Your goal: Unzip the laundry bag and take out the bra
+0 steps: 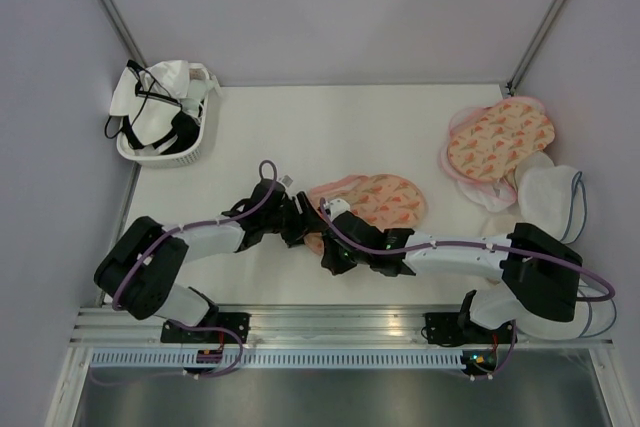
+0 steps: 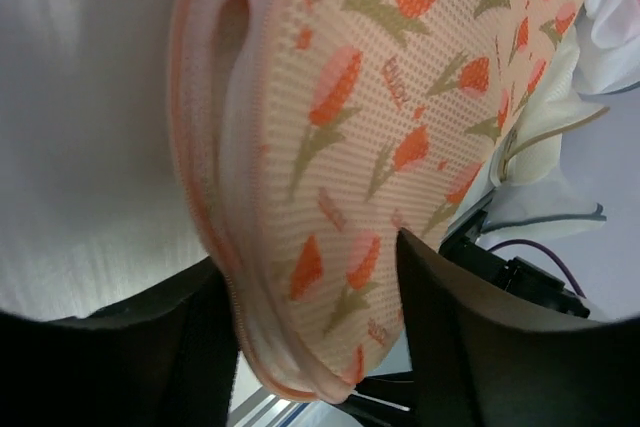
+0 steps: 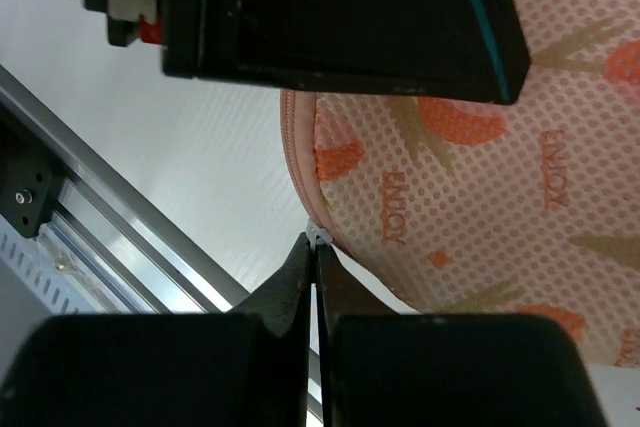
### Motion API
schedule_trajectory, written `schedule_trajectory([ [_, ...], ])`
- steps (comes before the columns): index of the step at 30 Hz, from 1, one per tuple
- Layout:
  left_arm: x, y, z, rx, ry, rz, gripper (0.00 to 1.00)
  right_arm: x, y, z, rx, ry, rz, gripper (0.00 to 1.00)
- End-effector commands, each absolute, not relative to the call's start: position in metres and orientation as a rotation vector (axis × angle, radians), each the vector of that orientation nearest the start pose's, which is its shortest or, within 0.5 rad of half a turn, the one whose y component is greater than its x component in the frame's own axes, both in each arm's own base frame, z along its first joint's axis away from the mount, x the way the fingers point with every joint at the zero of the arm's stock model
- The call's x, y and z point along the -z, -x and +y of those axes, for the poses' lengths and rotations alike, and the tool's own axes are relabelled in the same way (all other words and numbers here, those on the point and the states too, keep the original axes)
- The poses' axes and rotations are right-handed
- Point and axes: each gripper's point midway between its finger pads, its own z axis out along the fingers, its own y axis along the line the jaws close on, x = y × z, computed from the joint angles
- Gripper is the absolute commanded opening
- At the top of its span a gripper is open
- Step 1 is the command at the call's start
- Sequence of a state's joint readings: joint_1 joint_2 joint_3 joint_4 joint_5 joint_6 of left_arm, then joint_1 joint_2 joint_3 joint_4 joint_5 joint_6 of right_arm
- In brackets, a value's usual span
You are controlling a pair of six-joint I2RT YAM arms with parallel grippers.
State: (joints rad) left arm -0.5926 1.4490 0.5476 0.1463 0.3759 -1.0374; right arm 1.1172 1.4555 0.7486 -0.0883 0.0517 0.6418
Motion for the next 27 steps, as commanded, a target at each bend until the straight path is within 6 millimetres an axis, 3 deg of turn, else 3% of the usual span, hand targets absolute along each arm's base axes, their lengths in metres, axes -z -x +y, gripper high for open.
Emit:
schedule_trajectory([
  [1, -0.069, -0.232, -0.291, 1.317, 0.357, 2.492, 0.60, -0.085, -0.150, 0.358, -0.846, 0.587, 2.362, 0.00],
  [2, -0.067, -0.232, -0.291, 1.318, 0.354, 2.498, 0.38, -0.086, -0.150, 0.356, -0.840, 0.585, 2.362, 0.00],
  [5, -0.064, -0.235, -0.289, 1.277, 0.345, 2.502, 0.02, -0.081, -0.150, 0.348, -0.789, 0.577, 2.382, 0.00],
  [8, -0.061, -0.240, -0.285, 1.213, 0.336, 2.523, 0.02, -0.076, -0.153, 0.334, -0.711, 0.547, 2.408, 0.00],
  [12, -0.060, -0.244, -0.280, 1.172, 0.351, 2.523, 0.02, -0.060, -0.152, 0.300, -0.519, 0.495, 2.496, 0.00],
  [19, -0.057, -0.245, -0.269, 1.115, 0.425, 2.519, 0.02, -0.040, -0.139, 0.254, -0.330, 0.419, 2.585, 0.01],
  [22, -0.058, -0.240, -0.266, 1.123, 0.439, 2.518, 0.17, -0.034, -0.138, 0.235, -0.229, 0.371, 2.609, 0.00],
  [23, -0.064, -0.240, -0.265, 1.129, 0.435, 2.497, 0.37, -0.035, -0.139, 0.232, -0.213, 0.353, 2.608, 0.00],
  [24, -0.063, -0.237, -0.261, 1.109, 0.453, 2.509, 0.48, -0.034, -0.137, 0.224, -0.175, 0.349, 2.618, 0.00],
  [26, -0.073, -0.239, -0.254, 1.077, 0.467, 2.471, 0.67, -0.038, -0.143, 0.214, -0.103, 0.285, 2.599, 0.00],
  [27, -0.071, -0.235, -0.248, 1.038, 0.481, 2.487, 0.71, -0.037, -0.140, 0.201, -0.029, 0.276, 2.616, 0.00],
])
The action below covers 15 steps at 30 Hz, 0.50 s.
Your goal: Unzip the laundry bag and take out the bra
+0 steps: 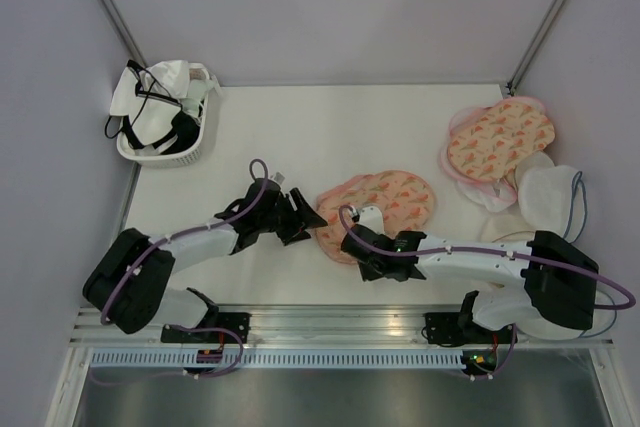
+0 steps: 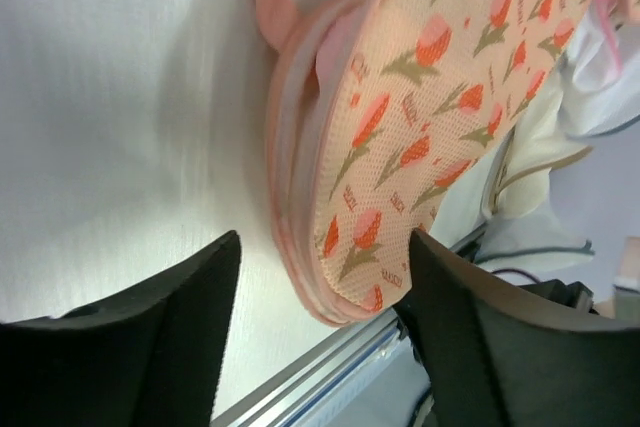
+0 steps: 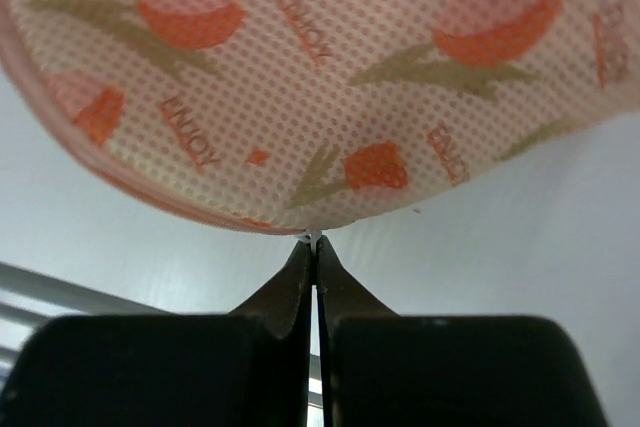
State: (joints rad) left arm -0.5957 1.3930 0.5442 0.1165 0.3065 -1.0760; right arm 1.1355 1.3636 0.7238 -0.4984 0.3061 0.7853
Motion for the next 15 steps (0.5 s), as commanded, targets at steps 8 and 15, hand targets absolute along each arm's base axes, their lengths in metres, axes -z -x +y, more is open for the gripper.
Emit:
schedule_trajectory([
  [8, -0.114, -0.242, -0.212, 0.897, 0.492, 2.315, 0.85, -0.076, -0.153, 0.119, 0.418, -0.035, 2.452, 0.00],
  [15, -0.111, -0.225, -0.219, 0.961, 0.434, 2.381, 0.85, -0.131, -0.167, 0.085, 0.582, -0.206, 2.241, 0.23],
])
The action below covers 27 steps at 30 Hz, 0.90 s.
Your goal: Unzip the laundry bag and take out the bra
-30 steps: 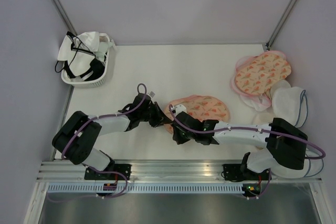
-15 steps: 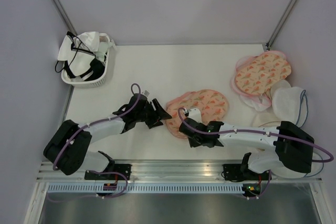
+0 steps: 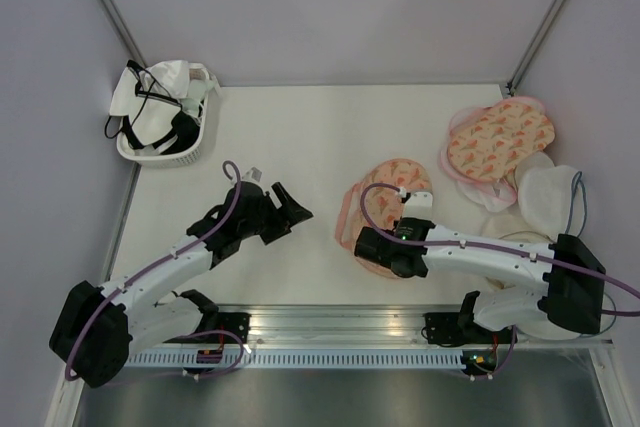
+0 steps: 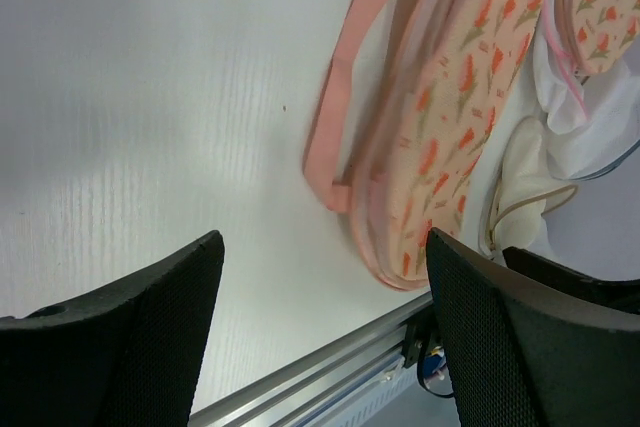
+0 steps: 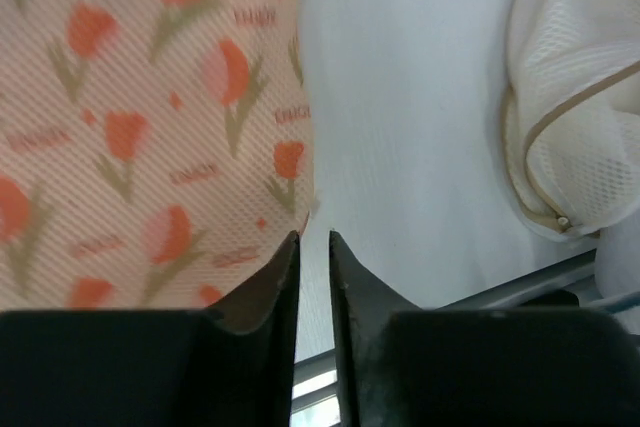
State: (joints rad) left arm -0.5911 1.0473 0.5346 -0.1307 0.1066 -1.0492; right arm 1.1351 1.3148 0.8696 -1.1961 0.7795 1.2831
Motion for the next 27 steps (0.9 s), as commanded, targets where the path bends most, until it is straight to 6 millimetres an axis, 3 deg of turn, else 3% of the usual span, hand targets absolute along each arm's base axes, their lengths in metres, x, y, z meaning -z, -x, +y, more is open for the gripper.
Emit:
schedule_trajectory([
  [1, -0.111, -0.225, -0.219, 0.965, 0.435, 2.376, 0.85, -0.133, -0.167, 0.085, 0.600, -0.186, 2.249, 0.28],
  [2, -0.111, -0.223, -0.219, 0.969, 0.433, 2.376, 0.85, -0.133, -0.167, 0.089, 0.591, -0.188, 2.260, 0.45],
  [5, -0.113, -0.218, -0.216, 0.981, 0.425, 2.364, 0.85, -0.132, -0.172, 0.102, 0.584, -0.155, 2.276, 0.69],
  [6, -0.112, -0.217, -0.215, 0.977, 0.427, 2.366, 0.85, -0.131, -0.175, 0.108, 0.566, -0.140, 2.279, 0.72],
  [7, -0.112, -0.216, -0.214, 0.979, 0.426, 2.364, 0.85, -0.128, -0.176, 0.118, 0.566, -0.035, 2.318, 0.73],
  [8, -0.114, -0.215, -0.213, 0.984, 0.425, 2.352, 0.85, -0.123, -0.184, 0.141, 0.459, -0.028, 2.322, 0.74],
  [10, -0.113, -0.214, -0.213, 0.983, 0.422, 2.350, 0.85, -0.119, -0.189, 0.167, 0.359, 0.034, 2.357, 0.74],
  [11, -0.113, -0.213, -0.212, 0.982, 0.421, 2.352, 0.85, -0.119, -0.197, 0.190, 0.267, 0.093, 2.349, 0.74],
  [15, -0.110, -0.208, -0.211, 0.997, 0.426, 2.359, 0.85, -0.129, -0.219, 0.244, 0.123, 0.150, 2.325, 0.74],
  [18, -0.111, -0.203, -0.209, 1.012, 0.426, 2.349, 0.85, -0.125, -0.234, 0.270, 0.101, 0.184, 2.342, 0.74],
  [21, -0.110, -0.200, -0.204, 1.002, 0.432, 2.341, 0.85, -0.104, -0.244, 0.283, 0.129, 0.195, 2.396, 0.74],
  [27, -0.108, -0.194, -0.197, 0.991, 0.438, 2.329, 0.85, -0.054, -0.264, 0.262, 0.304, 0.109, 2.476, 0.72],
])
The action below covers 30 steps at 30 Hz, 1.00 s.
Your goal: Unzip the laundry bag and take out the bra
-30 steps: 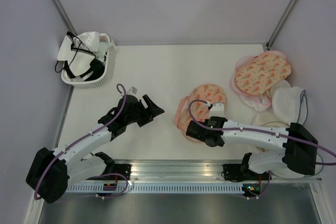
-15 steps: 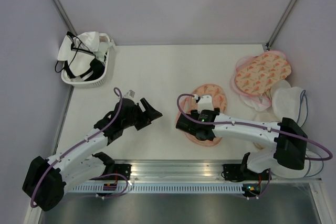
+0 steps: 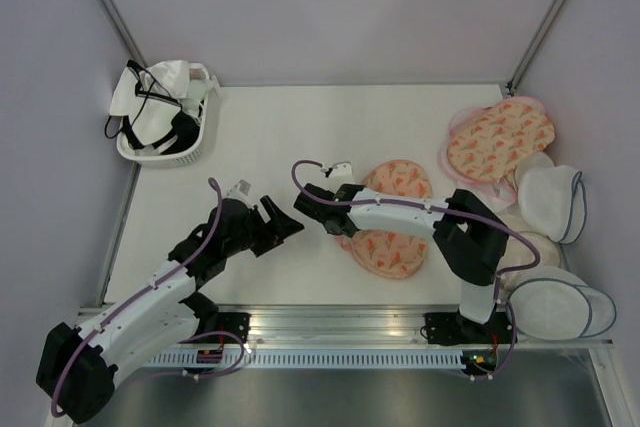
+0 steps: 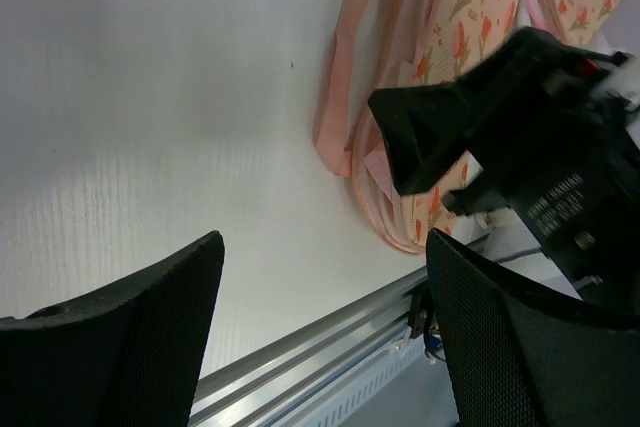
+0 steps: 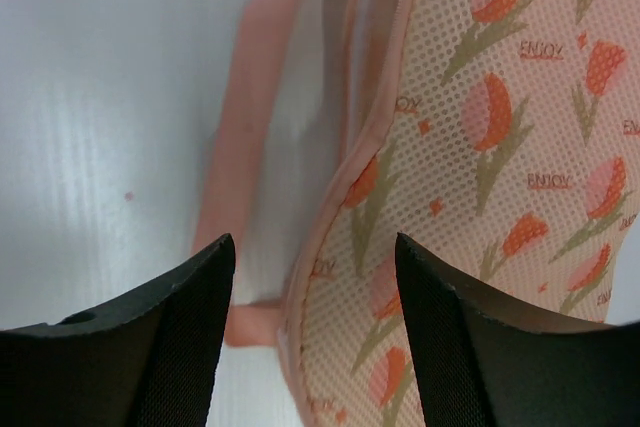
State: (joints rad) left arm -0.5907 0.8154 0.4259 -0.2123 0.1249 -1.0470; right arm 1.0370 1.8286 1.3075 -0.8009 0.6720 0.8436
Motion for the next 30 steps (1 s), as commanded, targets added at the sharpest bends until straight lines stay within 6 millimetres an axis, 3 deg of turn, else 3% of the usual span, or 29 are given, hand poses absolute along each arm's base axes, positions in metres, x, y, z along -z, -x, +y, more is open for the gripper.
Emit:
schedule_trajectory([
  [1, -0.110, -0.194, -0.196, 0.992, 0.438, 2.319, 0.85, -0.050, -0.268, 0.254, 0.342, 0.087, 2.480, 0.70],
  [3, -0.107, -0.191, -0.194, 0.989, 0.442, 2.322, 0.85, -0.043, -0.269, 0.243, 0.403, 0.071, 2.481, 0.65],
  [4, -0.108, -0.191, -0.193, 0.987, 0.440, 2.320, 0.85, -0.045, -0.270, 0.237, 0.430, 0.050, 2.467, 0.52],
  [6, -0.104, -0.190, -0.192, 0.982, 0.445, 2.323, 0.85, -0.052, -0.268, 0.232, 0.425, 0.024, 2.449, 0.38],
  [7, -0.103, -0.189, -0.192, 0.981, 0.444, 2.327, 0.85, -0.056, -0.269, 0.228, 0.426, 0.006, 2.433, 0.20],
  [10, -0.100, -0.189, -0.191, 0.977, 0.447, 2.333, 0.85, -0.074, -0.267, 0.217, 0.412, -0.029, 2.397, 0.02],
  [20, -0.097, -0.188, -0.195, 0.988, 0.443, 2.353, 0.84, -0.120, -0.255, 0.177, 0.436, -0.116, 2.297, 0.00],
  [23, -0.098, -0.189, -0.195, 0.989, 0.442, 2.351, 0.84, -0.137, -0.251, 0.151, 0.499, -0.164, 2.247, 0.01],
  [30, -0.101, -0.189, -0.196, 0.994, 0.439, 2.352, 0.83, -0.191, -0.238, 0.026, 0.777, -0.538, 2.010, 0.10],
])
